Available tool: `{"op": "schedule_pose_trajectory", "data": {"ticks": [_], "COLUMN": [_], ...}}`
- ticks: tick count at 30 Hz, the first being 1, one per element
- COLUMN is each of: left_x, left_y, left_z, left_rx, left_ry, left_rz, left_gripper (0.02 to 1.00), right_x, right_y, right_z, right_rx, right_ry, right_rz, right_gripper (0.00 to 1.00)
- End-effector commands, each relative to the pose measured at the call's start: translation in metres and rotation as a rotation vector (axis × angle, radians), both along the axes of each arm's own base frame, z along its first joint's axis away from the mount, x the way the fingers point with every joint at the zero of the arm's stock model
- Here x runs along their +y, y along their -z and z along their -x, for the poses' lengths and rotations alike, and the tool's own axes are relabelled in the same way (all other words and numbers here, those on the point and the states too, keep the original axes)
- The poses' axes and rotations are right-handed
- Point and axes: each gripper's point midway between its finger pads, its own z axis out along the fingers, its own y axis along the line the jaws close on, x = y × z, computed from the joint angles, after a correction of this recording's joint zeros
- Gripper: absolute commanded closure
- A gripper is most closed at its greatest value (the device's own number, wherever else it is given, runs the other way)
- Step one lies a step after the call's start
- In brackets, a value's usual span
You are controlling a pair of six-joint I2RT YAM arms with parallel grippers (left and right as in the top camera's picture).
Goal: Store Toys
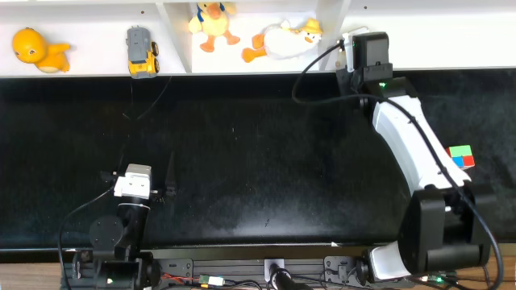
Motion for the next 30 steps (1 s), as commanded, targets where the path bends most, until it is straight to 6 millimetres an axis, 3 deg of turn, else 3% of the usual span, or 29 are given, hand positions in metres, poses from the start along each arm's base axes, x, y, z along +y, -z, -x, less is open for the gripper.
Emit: {"op": "schedule_pose_trajectory", "data": {"ticks": [1, 10, 16, 19, 22, 26, 30], "left_x": [-0.003, -0.003, -0.003, -0.003, -0.003, -0.003, -0.003], "left_y": [-0.001, -0.001, -0.001, -0.001, -0.001, -0.001, -0.001], "left_z": [0.001, 0.001, 0.001, 0.001, 0.001, 0.001, 0.001], "left_rx": [-0.004, -0.004, -0.004, -0.004, -0.004, -0.004, -0.004], "left_ry": [0.014, 0.014, 0.014, 0.014, 0.014, 0.014, 0.014], "left_rz": [0.008, 0.008, 0.008, 0.008, 0.008, 0.008, 0.008], "left_gripper": [0.020, 0.020, 0.020, 0.023, 0.020, 0.020, 0.020], "right_x": [0.002, 0.001, 0.001, 0.000, -0.003, -0.017, -0.043], "right_y": [-0.016, -0.006, -0.007, -0.007, -0.012, -0.017, -0.007], "right_z": [-0.024, -0.031, -0.032, -0.032, -0.026, 0.004, 0.059], "right_rx": [-0.075, -0.078, -0.084, -0.086, -0.081, -0.048, -0.009], "right_ry": [-0.015, 0.018, 0.023, 0.036, 0.050, 0.078, 0.141], "right_rz": [-0.037, -0.107, -0.112, -0.122, -0.129, -0.123, -0.110], "right_gripper": [0.958, 0.912, 0.617, 0.371, 0.025, 0.005, 0.005]}}
